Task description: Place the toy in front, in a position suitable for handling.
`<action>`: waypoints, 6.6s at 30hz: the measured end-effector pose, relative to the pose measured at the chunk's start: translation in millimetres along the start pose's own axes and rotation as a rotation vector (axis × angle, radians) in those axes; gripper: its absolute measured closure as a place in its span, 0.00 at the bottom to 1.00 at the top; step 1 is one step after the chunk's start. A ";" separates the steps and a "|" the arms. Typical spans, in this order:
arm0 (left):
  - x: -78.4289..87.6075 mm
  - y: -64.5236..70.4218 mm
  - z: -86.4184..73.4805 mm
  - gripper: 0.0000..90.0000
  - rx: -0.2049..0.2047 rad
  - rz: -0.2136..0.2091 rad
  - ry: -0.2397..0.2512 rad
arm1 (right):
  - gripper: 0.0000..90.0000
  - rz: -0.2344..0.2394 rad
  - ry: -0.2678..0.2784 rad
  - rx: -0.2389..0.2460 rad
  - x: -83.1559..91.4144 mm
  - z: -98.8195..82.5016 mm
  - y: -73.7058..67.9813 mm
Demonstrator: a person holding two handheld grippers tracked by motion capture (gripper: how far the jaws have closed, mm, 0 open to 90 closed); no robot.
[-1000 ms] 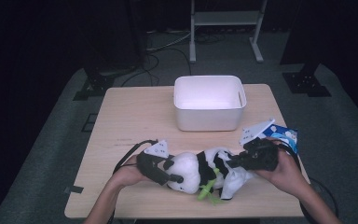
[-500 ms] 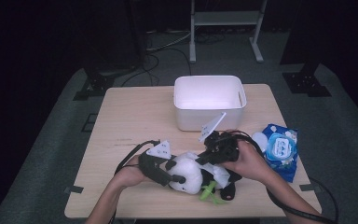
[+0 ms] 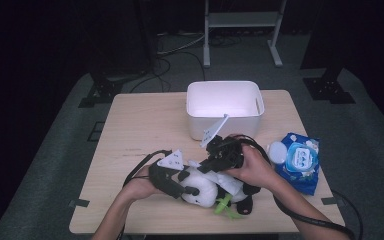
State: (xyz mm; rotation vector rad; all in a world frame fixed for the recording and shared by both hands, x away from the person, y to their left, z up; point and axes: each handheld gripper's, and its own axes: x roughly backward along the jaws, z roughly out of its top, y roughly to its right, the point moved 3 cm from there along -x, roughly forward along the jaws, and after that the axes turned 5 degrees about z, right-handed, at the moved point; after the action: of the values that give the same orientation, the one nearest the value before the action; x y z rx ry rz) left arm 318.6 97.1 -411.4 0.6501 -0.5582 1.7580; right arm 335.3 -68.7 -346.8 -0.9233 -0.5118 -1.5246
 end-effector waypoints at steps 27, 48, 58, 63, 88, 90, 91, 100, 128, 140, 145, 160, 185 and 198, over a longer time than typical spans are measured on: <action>2.8 -16.0 -7.4 0.10 0.098 0.042 -0.035 | 0.94 -0.070 0.005 -0.151 29.0 -46.3 27.8; -6.9 -12.9 2.3 0.30 -0.084 0.191 -0.007 | 0.94 -0.091 -0.003 -0.095 33.4 -32.7 19.0; -4.2 -15.9 -7.0 0.28 -0.069 0.169 0.012 | 0.94 -0.145 -0.022 -0.052 19.4 -7.1 24.8; -4.4 -18.9 -9.9 0.26 0.010 0.124 0.050 | 0.94 -0.142 0.015 -0.107 28.1 -26.2 35.4; 1.8 -25.4 -8.3 0.07 0.189 -0.027 0.077 | 0.94 -0.059 0.061 -0.172 33.2 -59.4 21.8; 0.9 -25.1 -7.2 0.07 0.194 -0.034 0.072 | 0.94 -0.055 0.059 -0.164 32.5 -59.5 20.7; 0.4 -24.7 -6.7 0.07 0.198 -0.040 0.074 | 0.94 -0.052 0.055 -0.161 32.0 -59.4 20.0; -0.7 -19.7 -6.3 0.33 0.142 -0.010 0.089 | 0.94 -0.057 0.030 -0.143 29.6 -55.3 14.3; 7.9 -48.3 9.6 0.29 0.199 -0.047 0.131 | 0.94 -0.022 -0.026 -0.195 27.9 -52.3 28.6; -0.2 -38.1 0.0 0.40 0.155 -0.063 0.076 | 0.94 -0.015 -0.001 -0.138 31.2 -39.6 17.7; -0.5 -27.0 -4.3 0.42 0.101 -0.075 0.065 | 0.94 -0.075 0.030 -0.135 30.9 -25.3 26.2; -11.6 -16.9 -0.5 0.06 0.146 -0.145 -0.006 | 0.94 0.017 -0.092 -0.106 -6.1 -40.4 8.1; -46.8 -5.0 7.0 0.16 0.013 0.102 -0.092 | 0.94 -0.042 -0.102 -0.122 0.3 -55.9 11.6; -44.4 -6.3 5.5 0.16 -0.023 0.161 -0.085 | 0.94 -0.035 -0.073 -0.123 0.0 -50.4 16.4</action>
State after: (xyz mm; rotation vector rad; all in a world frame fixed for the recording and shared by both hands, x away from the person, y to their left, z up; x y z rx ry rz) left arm 335.4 63.9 -437.1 0.6817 -0.7048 1.8771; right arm 338.1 -110.5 -379.4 -1.0735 -0.4932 -1.5724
